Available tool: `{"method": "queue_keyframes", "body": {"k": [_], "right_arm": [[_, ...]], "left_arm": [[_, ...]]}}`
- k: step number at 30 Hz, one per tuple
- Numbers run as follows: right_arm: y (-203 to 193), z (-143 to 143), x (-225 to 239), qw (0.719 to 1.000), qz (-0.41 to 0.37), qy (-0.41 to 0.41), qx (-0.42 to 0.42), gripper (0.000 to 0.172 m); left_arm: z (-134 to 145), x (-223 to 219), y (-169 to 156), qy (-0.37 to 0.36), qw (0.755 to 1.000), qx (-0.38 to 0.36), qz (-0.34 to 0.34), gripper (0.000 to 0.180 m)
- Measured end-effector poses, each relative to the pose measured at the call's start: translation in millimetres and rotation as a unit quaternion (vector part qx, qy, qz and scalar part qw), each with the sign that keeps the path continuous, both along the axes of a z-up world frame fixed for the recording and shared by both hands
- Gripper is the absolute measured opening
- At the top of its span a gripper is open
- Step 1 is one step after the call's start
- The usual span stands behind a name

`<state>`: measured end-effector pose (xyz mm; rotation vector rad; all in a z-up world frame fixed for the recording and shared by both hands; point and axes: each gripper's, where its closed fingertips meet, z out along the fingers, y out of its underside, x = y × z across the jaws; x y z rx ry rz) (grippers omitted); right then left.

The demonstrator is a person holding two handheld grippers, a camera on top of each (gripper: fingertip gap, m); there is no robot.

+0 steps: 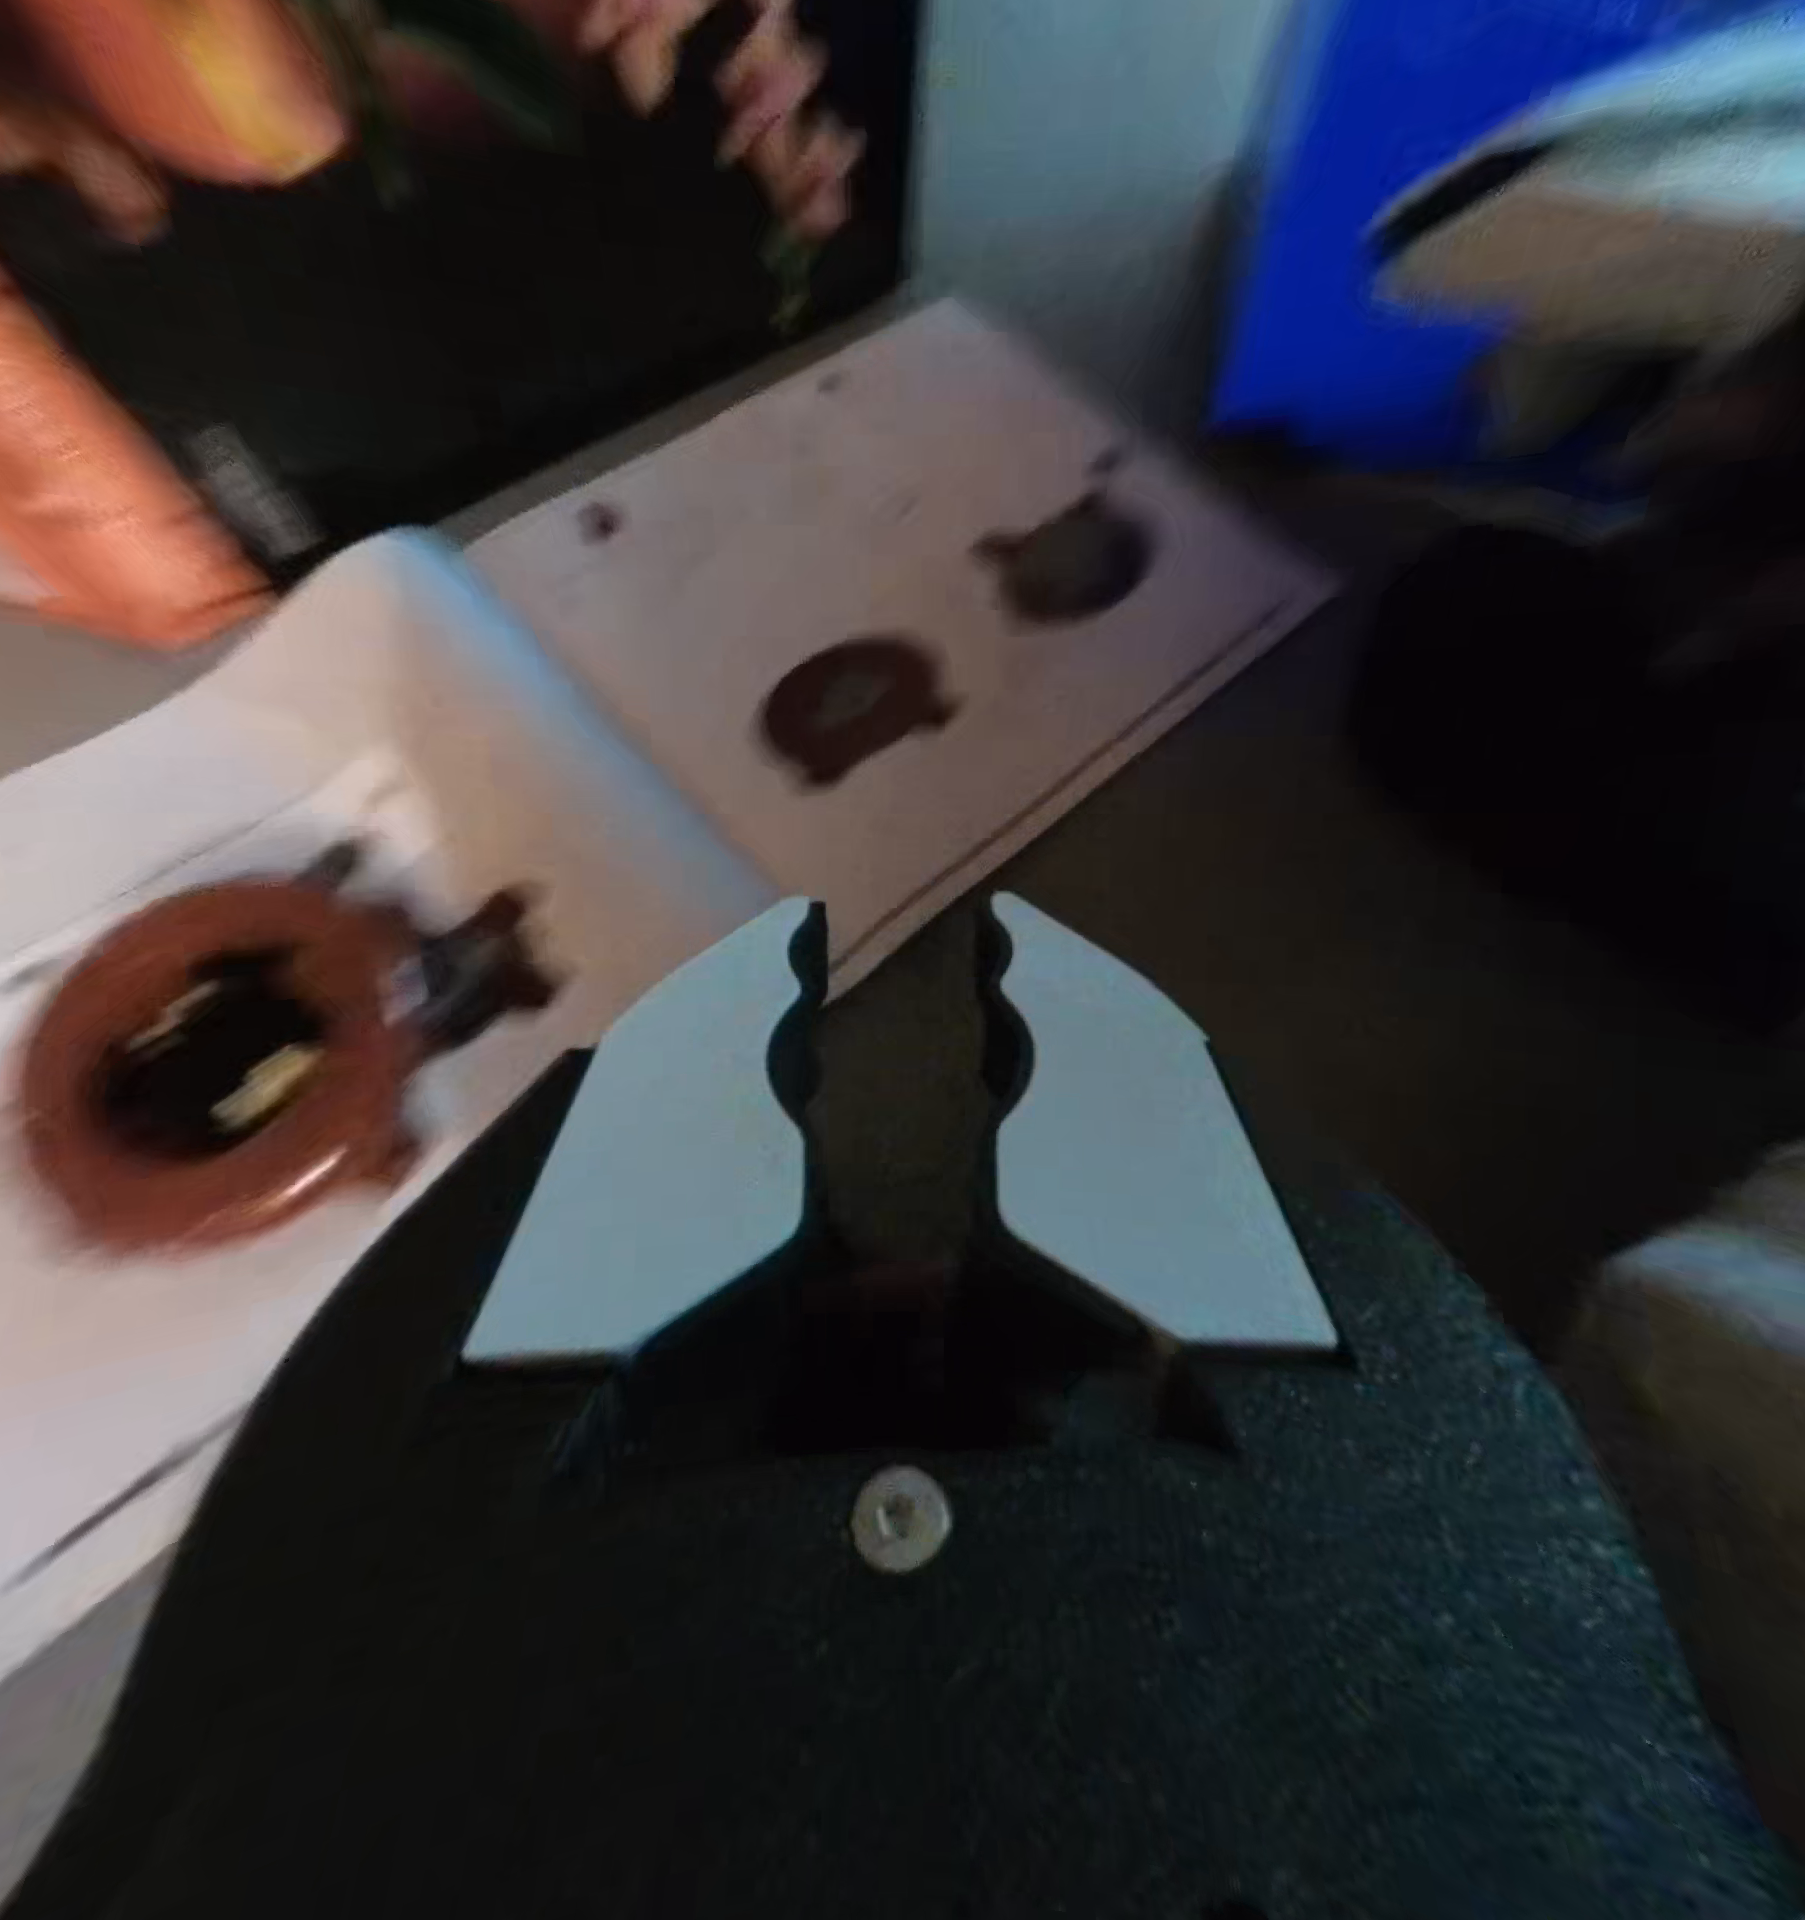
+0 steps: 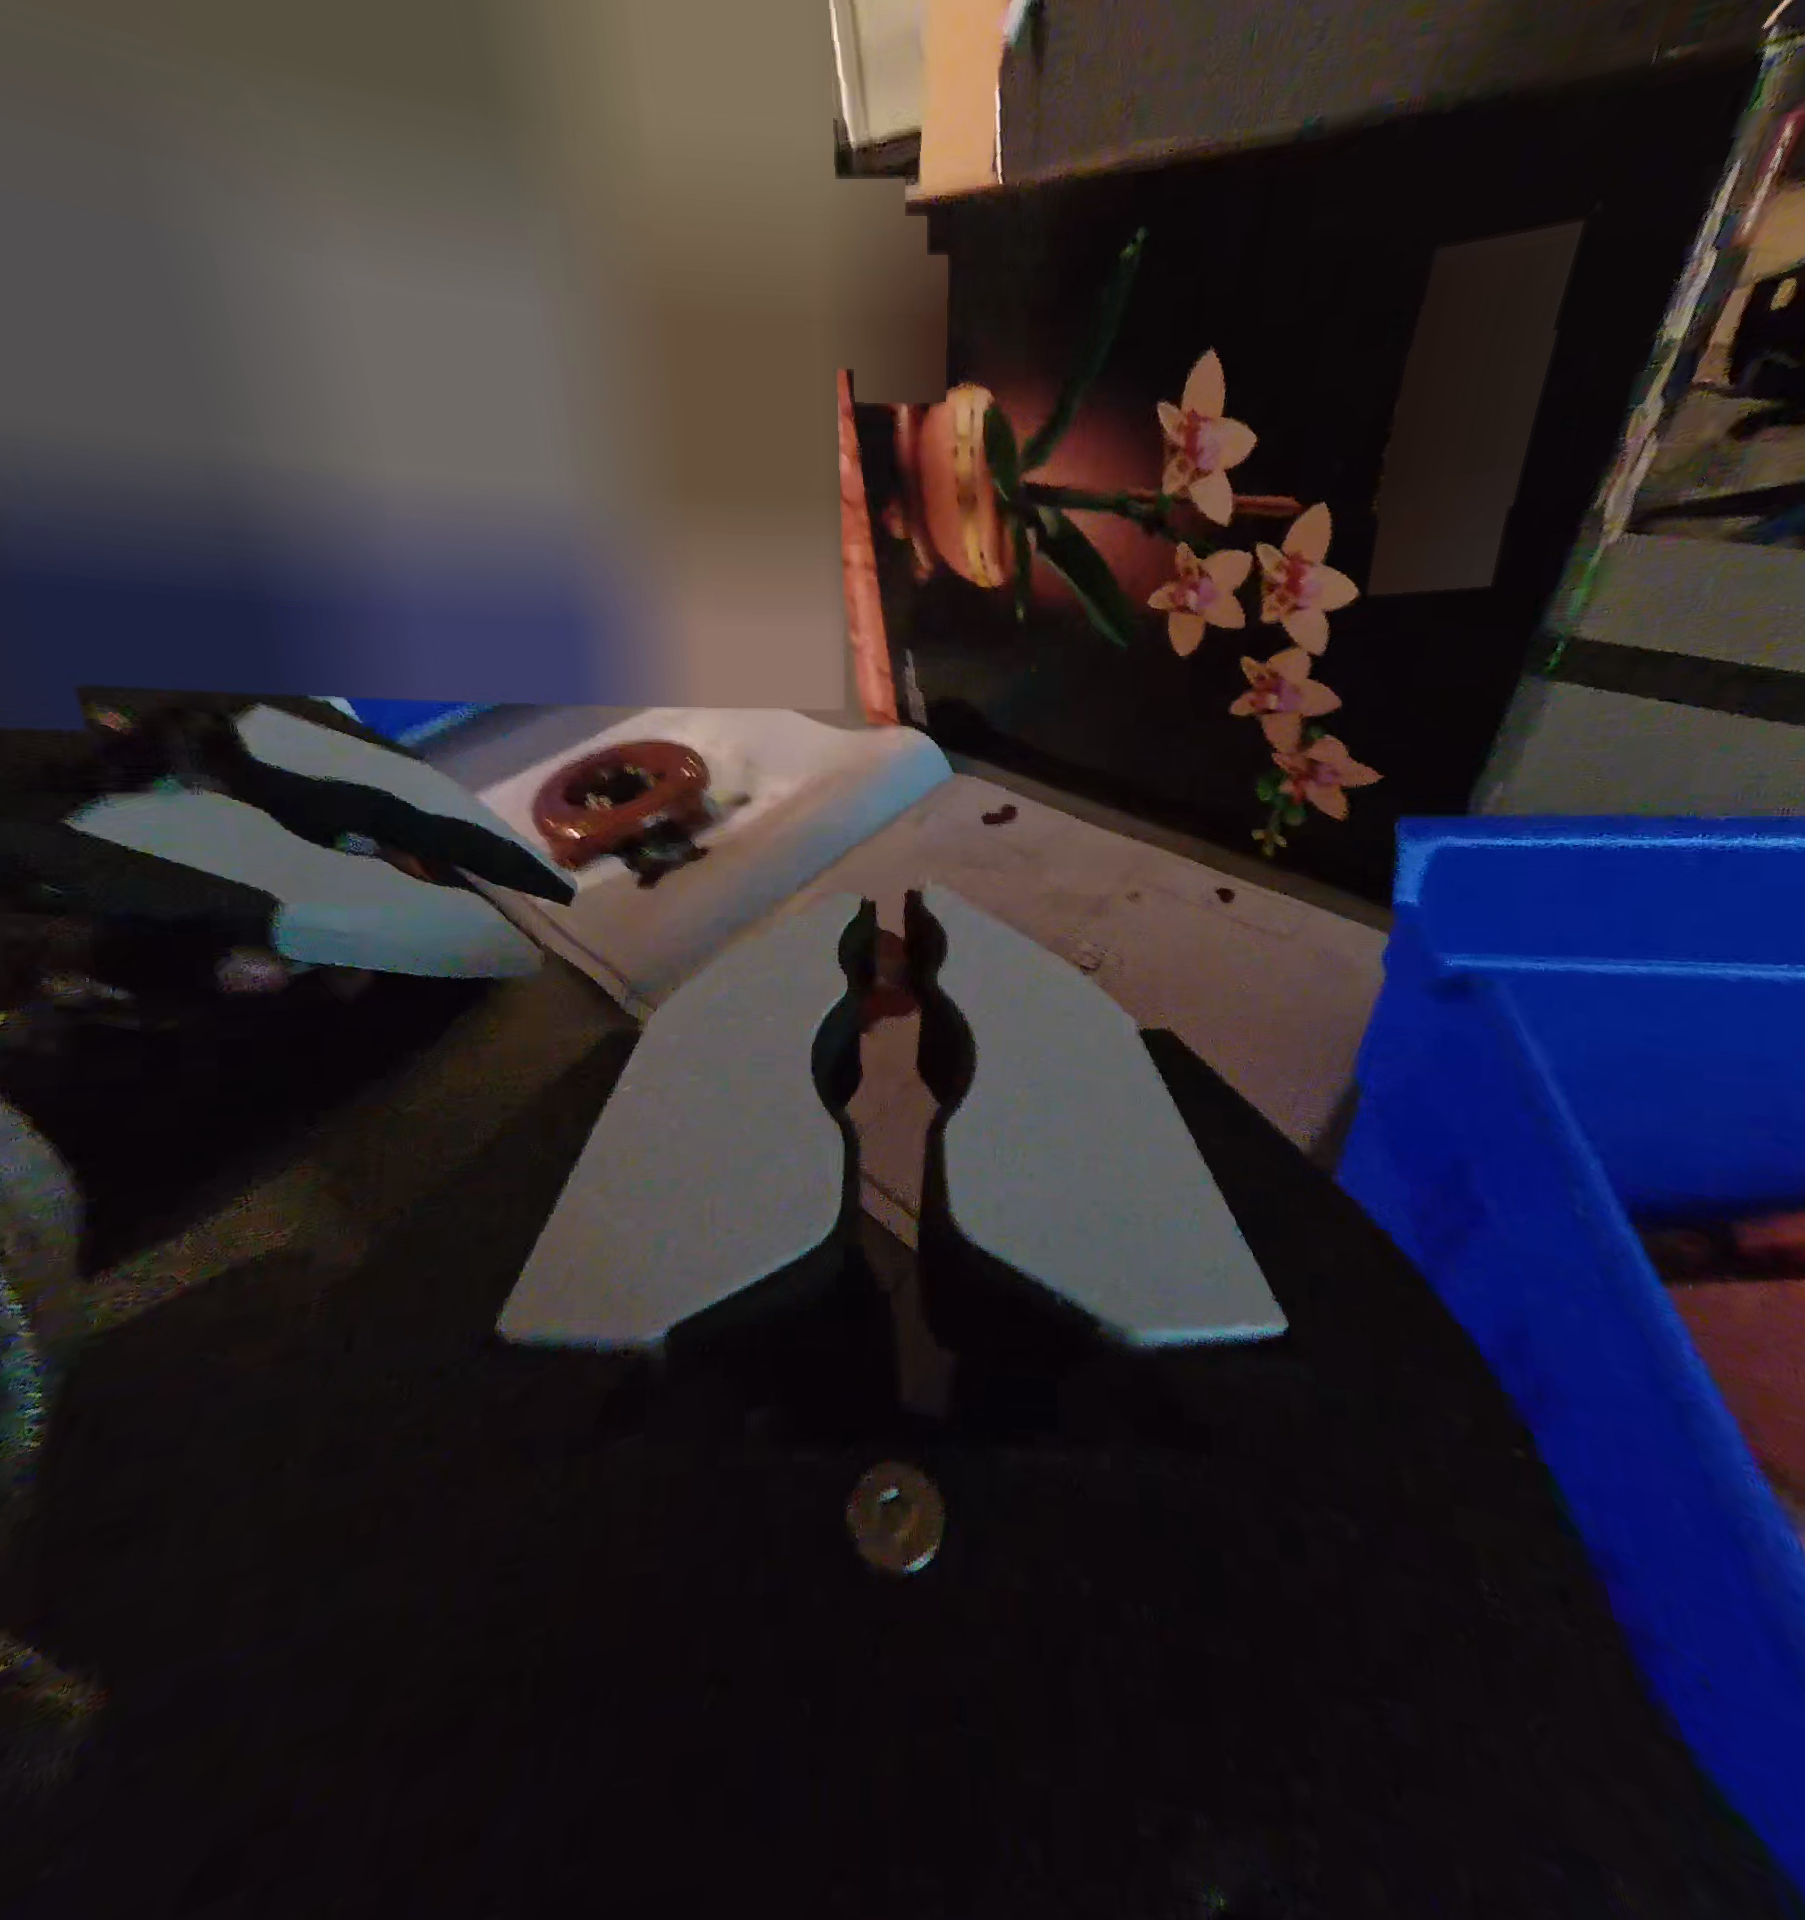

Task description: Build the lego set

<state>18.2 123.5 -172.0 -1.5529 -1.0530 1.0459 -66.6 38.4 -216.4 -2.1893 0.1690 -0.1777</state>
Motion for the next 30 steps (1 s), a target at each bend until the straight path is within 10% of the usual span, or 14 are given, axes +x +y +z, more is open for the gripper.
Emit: {"method": "queue_keyframes", "body": {"k": [8,25,30], "right_arm": [[23.5,-21.5,16.9,0.991,-0.068,-0.086,0.081,0.001],[16.9,-27.8,12.8,0.998,-0.004,-0.058,0.012,0.001],[-4.0,10.2,20.9,0.997,0.046,0.056,0.038,0.001]], "left_arm": [[-7.6,97.2,44.2,-0.07,0.992,0.038,-0.098,0.02],[-30.5,95.2,52.4,-0.036,0.996,0.012,-0.081,0.016],[-35.5,101.6,50.4,-0.053,0.993,-0.011,-0.105,0.015]]}}
